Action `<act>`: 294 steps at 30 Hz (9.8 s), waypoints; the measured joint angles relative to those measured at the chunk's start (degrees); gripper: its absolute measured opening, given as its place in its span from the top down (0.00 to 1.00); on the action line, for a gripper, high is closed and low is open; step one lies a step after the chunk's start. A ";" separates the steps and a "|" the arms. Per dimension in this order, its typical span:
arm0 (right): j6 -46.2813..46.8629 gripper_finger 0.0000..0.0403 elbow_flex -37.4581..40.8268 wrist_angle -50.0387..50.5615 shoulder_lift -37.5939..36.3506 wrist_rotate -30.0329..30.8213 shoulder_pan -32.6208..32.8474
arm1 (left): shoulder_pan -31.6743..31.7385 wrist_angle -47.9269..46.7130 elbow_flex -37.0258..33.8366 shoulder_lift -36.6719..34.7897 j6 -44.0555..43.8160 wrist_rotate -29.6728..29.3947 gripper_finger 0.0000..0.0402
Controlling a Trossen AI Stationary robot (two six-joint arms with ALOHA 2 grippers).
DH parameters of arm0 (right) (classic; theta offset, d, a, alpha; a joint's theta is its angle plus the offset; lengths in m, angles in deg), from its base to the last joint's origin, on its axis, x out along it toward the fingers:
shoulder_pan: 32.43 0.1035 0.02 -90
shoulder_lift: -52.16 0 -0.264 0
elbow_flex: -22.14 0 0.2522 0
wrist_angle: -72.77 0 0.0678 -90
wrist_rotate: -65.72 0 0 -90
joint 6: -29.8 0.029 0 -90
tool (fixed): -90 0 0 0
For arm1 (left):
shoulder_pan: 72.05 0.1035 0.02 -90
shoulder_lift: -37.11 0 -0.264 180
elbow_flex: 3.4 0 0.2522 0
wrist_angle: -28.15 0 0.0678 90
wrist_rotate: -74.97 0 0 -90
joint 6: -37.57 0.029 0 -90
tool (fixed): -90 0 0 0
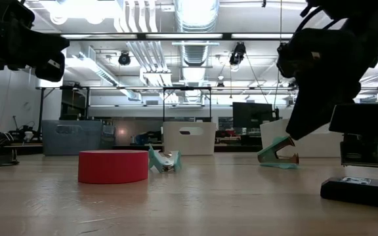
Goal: Pick and place Stapler, Stapler remover, tape
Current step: Put the light blue staple remover into the left white bin
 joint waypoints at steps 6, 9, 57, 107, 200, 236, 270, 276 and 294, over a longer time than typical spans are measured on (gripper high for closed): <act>-15.58 0.80 -2.01 -1.63 0.28 2.30 2.01 | 0.00 0.00 0.00 0.00 -0.02 0.00 0.98; -22.51 0.82 -3.13 -1.51 0.71 3.45 3.27 | 0.00 0.00 0.00 0.00 0.00 0.00 0.98; -35.58 0.85 -17.90 17.65 18.01 17.23 6.12 | -0.01 -0.01 0.02 0.02 0.00 0.00 0.98; -45.05 0.98 -27.28 20.26 16.98 24.69 4.56 | -0.01 -0.01 0.01 0.02 0.00 0.00 0.98; -65.10 0.98 -27.23 -13.57 21.18 9.23 -37.18 | 0.00 0.00 0.00 0.00 0.00 0.00 0.98; -65.90 0.73 -27.07 -12.60 19.79 -4.10 -37.75 | -0.01 -0.01 0.02 0.00 0.00 0.00 0.98; -101.22 0.70 -27.20 1.86 22.60 -2.37 -8.51 | 0.00 0.00 0.02 0.00 -0.02 0.00 0.98; -102.15 0.70 -27.28 -2.18 24.35 -2.56 -7.17 | 0.00 -0.02 0.01 0.02 -0.02 0.00 0.98; -112.28 0.77 -30.87 -5.38 31.58 3.61 -3.59 | -0.01 -0.02 0.01 0.00 -0.01 -0.01 0.98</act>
